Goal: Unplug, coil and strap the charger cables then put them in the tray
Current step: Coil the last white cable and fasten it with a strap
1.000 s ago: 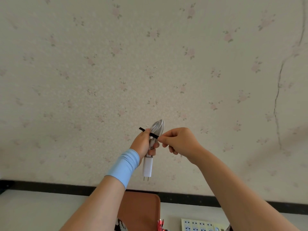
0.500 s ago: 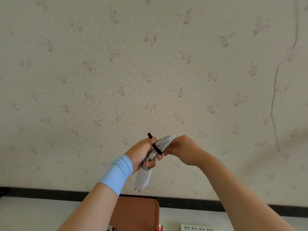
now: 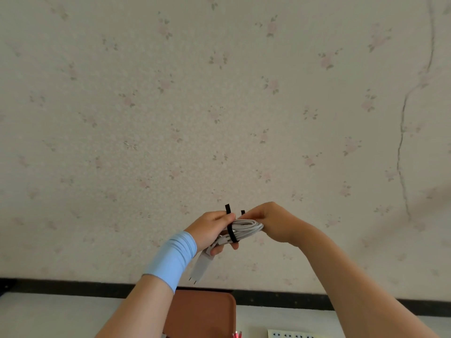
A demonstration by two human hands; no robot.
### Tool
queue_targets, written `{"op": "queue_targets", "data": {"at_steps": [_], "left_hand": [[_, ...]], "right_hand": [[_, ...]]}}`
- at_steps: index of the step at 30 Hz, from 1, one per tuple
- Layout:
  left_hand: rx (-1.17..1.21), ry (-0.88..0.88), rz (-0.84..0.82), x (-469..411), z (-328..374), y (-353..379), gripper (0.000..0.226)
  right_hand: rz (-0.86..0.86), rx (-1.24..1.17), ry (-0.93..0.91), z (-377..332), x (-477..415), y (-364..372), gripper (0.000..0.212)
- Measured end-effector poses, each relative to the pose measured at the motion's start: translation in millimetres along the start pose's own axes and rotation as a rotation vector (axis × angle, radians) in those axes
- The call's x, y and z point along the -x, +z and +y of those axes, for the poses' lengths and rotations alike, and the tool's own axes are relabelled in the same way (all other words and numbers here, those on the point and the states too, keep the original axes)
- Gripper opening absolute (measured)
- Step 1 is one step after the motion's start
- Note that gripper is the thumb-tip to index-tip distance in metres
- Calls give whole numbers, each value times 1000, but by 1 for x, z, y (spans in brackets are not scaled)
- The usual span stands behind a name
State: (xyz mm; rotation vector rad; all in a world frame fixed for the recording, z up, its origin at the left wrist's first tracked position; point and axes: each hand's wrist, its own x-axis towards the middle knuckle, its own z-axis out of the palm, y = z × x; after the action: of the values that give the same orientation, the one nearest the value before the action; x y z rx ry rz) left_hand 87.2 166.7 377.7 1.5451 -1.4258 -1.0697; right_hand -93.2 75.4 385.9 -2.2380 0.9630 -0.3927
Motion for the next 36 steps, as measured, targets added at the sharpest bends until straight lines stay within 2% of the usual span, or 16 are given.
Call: {"op": "queue_targets", "data": {"at_steps": [3,5,9,14,17,19,21,23,27,29,36], "left_hand": [[-71,35,35,-2,0,0,36],[-144,59,55,-3,-3,1,35],[-316,84,122,-7,-4,8,40],[-353,103,271,-10,-4,17,49],[-330,157,376,-10,-2,21,46],[-331,192,437,-9,-1,24,43],[-292,209,474,-9,-1,24,38],[-244,192,465,-9,-2,23,36],[-188,72,341,-10,-7,18,40],[-183,20,289,-10,-8,17,38],[-58,-153,236,-11,-5,23,35]], "right_hand": [[-84,-504,106,-4,2,-5,35],[-95,-612,168,-8,5,-3,30],[141,-385,230,-18,2,15,13],[313,-427,292,-17,-4,30,11],[408,-429,272,-19,-4,36,20],[489,-411,255,-20,-5,40,16],[538,-449,257,-22,-5,44,32],[558,-499,281,-23,-4,45,46],[554,-458,322,-22,-3,47,2],[545,-454,314,-21,-5,49,11],[546,-281,186,-26,-4,54,15]]}}
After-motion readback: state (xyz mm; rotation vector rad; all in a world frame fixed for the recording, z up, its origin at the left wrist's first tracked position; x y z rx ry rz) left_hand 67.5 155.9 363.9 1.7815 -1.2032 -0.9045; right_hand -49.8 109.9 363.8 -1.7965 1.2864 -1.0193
